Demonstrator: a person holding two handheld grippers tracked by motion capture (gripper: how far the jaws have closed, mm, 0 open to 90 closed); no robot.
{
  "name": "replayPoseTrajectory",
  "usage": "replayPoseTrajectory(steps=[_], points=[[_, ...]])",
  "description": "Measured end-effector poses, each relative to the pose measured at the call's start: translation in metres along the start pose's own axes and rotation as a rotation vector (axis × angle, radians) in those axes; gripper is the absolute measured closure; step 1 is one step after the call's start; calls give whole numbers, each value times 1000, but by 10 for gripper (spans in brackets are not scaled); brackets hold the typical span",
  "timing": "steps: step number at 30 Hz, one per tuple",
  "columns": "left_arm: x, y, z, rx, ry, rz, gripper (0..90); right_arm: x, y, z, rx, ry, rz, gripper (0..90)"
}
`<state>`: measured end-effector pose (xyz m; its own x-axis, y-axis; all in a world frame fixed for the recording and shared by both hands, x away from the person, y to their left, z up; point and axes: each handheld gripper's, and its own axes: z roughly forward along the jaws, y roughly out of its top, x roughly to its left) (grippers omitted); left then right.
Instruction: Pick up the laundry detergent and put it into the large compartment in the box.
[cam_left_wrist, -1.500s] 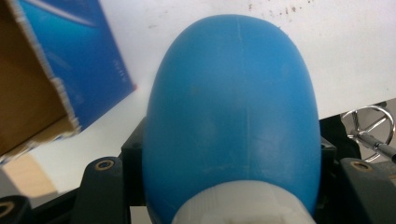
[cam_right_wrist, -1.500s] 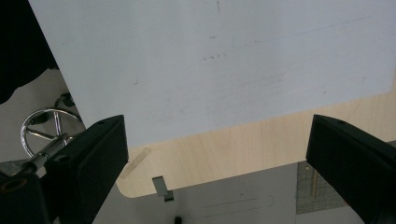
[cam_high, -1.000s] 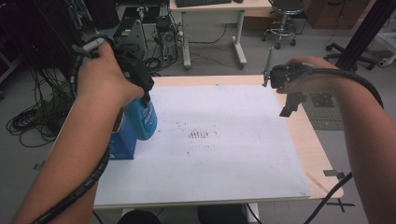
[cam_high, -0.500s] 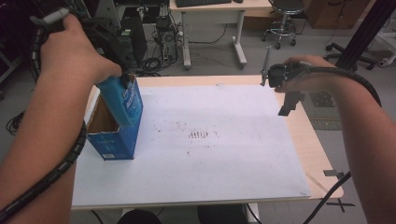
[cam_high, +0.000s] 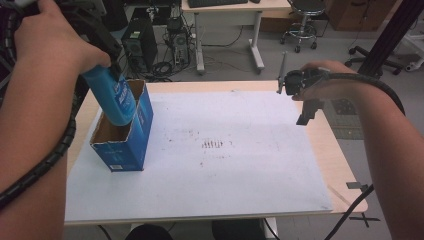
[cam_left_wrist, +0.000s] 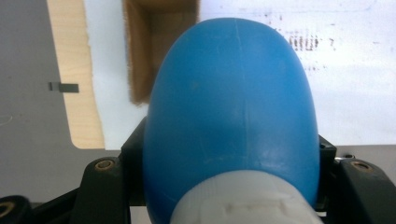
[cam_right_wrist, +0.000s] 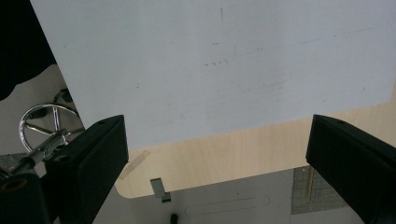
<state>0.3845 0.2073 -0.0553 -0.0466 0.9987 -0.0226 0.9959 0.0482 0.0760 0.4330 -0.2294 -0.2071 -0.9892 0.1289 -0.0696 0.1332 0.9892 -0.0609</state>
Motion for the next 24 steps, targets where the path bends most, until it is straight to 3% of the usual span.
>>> replayPoseTrajectory(steps=[16, 24], points=[[19, 17, 13, 3, 12, -20, 387, 2, 4, 1, 7, -1, -9, 56], [32, 26, 29, 7, 16, -27, 387, 5, 4, 1, -6, -9, -14, 56]])
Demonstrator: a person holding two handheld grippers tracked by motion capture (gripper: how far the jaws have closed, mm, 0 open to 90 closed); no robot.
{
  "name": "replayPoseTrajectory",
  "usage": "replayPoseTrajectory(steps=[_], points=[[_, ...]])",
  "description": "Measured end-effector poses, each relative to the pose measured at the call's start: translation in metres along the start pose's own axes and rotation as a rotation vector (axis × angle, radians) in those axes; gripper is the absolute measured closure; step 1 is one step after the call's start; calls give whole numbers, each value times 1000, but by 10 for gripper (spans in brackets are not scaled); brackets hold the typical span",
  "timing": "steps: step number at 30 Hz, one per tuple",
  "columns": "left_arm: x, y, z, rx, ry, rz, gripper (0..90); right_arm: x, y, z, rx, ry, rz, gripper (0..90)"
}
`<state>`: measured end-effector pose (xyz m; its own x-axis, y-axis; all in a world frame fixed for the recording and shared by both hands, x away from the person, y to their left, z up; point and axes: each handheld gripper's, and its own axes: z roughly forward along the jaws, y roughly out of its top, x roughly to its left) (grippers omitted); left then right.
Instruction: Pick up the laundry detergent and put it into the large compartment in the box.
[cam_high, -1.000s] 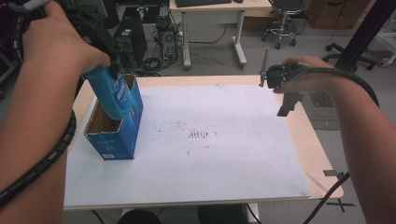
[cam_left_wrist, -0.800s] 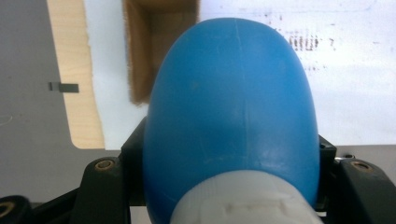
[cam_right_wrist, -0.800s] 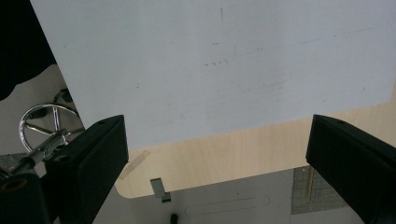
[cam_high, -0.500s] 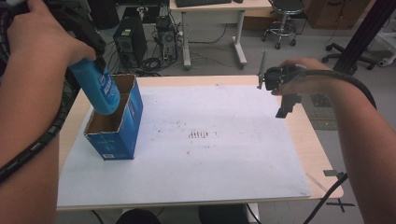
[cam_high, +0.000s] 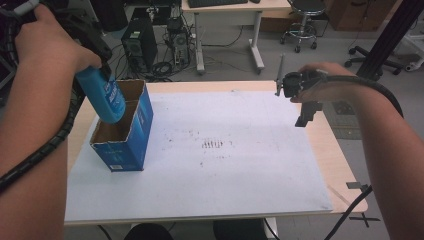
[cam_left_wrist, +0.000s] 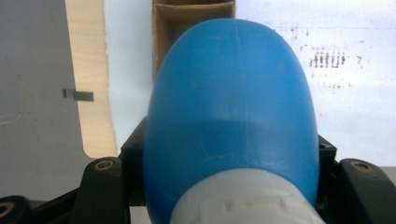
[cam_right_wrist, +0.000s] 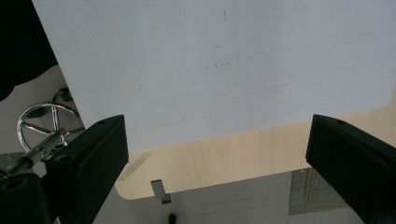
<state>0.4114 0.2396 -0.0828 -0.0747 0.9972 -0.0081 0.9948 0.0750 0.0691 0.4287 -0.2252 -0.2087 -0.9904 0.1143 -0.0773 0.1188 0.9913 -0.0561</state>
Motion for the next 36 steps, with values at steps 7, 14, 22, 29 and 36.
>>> replayPoseTrajectory(steps=[7, 14, 22, 29, 36], points=[[11, 5, 15, 5, 7, -1, 387, 0, 1, 1, 1, 2, 0, 56], [16, 8, 26, 4, -4, -1, 386, 0, 1, 1, -2, 2, 2, 56], [19, 9, 39, 14, -7, 1, 386, 0, 0, 3, 1, 4, 4, 56], [21, 11, 48, 19, -10, 3, 386, 0, 1, 2, 1, 2, 3, 56], [23, 12, 63, 26, -13, 2, 386, 0, 1, 2, 3, 4, 8, 56]])
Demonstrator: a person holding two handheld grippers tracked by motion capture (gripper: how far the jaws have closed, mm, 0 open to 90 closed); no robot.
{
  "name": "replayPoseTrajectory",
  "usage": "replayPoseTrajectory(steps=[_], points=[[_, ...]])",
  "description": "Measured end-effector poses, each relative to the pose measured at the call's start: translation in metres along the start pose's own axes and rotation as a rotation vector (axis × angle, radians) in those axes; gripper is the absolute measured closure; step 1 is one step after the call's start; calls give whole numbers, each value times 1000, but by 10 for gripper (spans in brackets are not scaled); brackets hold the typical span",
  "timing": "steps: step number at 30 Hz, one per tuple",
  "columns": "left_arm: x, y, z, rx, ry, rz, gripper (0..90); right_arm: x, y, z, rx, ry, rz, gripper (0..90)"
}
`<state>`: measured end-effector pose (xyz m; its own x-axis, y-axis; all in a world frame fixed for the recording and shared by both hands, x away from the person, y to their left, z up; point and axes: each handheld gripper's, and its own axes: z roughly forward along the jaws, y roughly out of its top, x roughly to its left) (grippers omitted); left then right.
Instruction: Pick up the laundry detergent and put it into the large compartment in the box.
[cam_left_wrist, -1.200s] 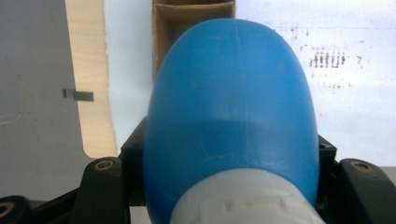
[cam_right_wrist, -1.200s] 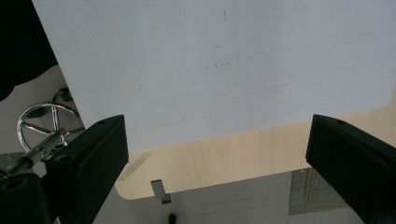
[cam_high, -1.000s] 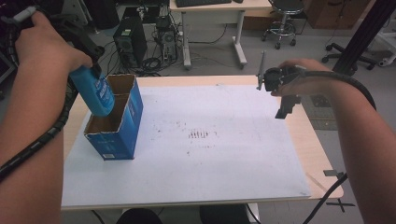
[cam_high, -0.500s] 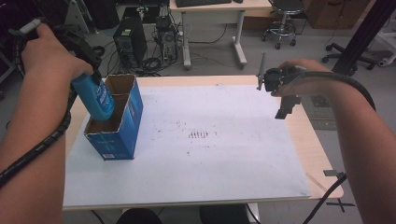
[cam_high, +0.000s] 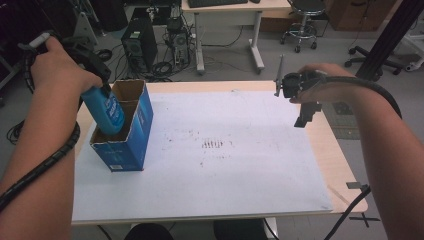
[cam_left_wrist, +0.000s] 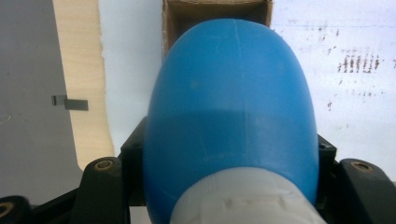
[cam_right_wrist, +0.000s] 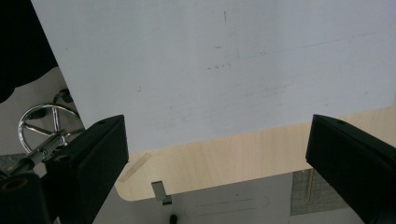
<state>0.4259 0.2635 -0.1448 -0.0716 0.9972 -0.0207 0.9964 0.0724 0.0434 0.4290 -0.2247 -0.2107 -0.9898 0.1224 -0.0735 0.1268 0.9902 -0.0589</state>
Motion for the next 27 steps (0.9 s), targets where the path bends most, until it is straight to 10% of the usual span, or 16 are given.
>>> replayPoseTrajectory(steps=[27], points=[[5, 5, 73, 32, -10, 20, 386, -1, 0, 7, 7, 9, -1, 56]])
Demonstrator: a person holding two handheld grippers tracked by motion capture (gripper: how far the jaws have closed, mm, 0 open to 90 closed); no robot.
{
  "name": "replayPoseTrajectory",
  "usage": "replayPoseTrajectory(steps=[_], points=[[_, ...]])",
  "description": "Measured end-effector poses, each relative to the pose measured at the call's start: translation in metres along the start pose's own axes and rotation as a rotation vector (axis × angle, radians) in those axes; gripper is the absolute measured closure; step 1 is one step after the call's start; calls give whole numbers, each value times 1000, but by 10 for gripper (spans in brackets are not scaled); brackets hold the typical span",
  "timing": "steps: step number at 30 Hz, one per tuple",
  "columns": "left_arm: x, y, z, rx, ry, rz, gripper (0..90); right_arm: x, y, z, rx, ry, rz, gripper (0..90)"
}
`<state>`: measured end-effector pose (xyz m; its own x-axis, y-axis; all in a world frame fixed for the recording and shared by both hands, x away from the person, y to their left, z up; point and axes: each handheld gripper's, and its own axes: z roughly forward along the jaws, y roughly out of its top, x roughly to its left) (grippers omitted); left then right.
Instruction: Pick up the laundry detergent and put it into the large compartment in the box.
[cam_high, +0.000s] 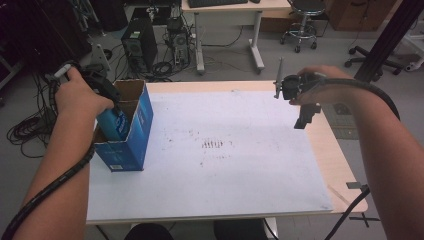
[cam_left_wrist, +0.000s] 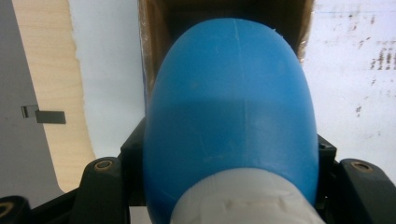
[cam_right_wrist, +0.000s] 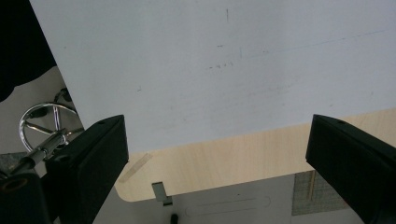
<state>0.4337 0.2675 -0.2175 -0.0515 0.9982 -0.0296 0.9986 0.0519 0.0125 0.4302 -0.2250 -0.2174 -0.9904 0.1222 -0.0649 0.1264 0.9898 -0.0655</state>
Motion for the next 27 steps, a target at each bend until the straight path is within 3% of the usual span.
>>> replayPoseTrajectory(steps=[27], points=[[-3, 2, 41, 12, 27, 12, 385, 0, 3, 6, 4, 9, -4, 56]])
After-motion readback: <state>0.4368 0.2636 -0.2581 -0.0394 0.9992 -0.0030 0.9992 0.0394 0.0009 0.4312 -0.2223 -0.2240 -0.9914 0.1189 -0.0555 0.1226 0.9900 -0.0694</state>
